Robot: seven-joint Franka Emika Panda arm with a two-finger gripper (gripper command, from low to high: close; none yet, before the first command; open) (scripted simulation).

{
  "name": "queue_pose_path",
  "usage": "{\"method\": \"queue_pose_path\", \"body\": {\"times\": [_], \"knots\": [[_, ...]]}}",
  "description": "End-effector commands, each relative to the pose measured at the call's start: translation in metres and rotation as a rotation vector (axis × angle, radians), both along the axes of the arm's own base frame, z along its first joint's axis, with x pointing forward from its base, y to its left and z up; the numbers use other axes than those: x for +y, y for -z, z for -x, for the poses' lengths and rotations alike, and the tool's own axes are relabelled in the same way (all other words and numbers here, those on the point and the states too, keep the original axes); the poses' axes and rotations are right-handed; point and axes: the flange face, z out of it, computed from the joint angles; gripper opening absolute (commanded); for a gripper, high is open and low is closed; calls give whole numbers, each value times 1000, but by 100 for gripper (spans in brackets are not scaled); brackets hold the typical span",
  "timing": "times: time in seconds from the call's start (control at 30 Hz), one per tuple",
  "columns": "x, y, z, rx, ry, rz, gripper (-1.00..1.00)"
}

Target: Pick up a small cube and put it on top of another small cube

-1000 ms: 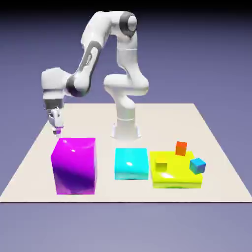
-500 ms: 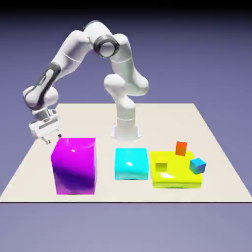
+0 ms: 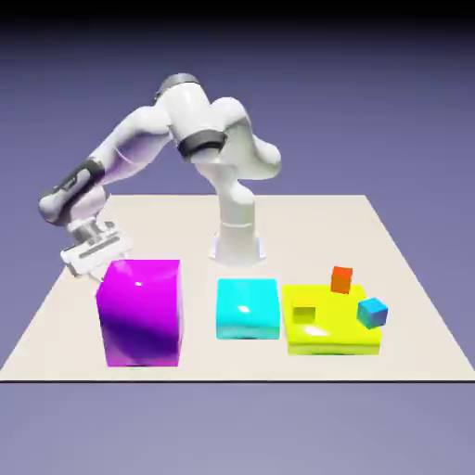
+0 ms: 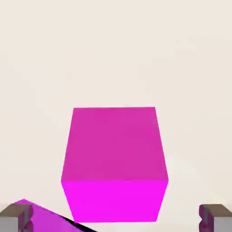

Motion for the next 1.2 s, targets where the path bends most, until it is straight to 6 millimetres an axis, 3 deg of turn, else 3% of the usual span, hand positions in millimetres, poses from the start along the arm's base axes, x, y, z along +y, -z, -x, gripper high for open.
{"method": "queue_pose_path", "body": {"times": [0.0, 0.17, 0.2, 0.4, 0.6, 0.7, 0.93, 1.07, 1.17], "knots": [[3, 5, -2, 0, 0, 0, 0], [13, 26, -9, -5, -8, 18, 0], [13, 26, -9, -5, -8, 18, -100], [2, 3, -1, 0, 0, 0, -100], [-16, -35, 8, -15, 3, 17, -100], [-14, -77, -12, -93, 78, -10, -100], [15, -142, -63, -240, 150, -179, -100], [48, -165, -100, -273, 114, -311, -100], [89, -167, -140, -231, 7, -366, -100]]}}
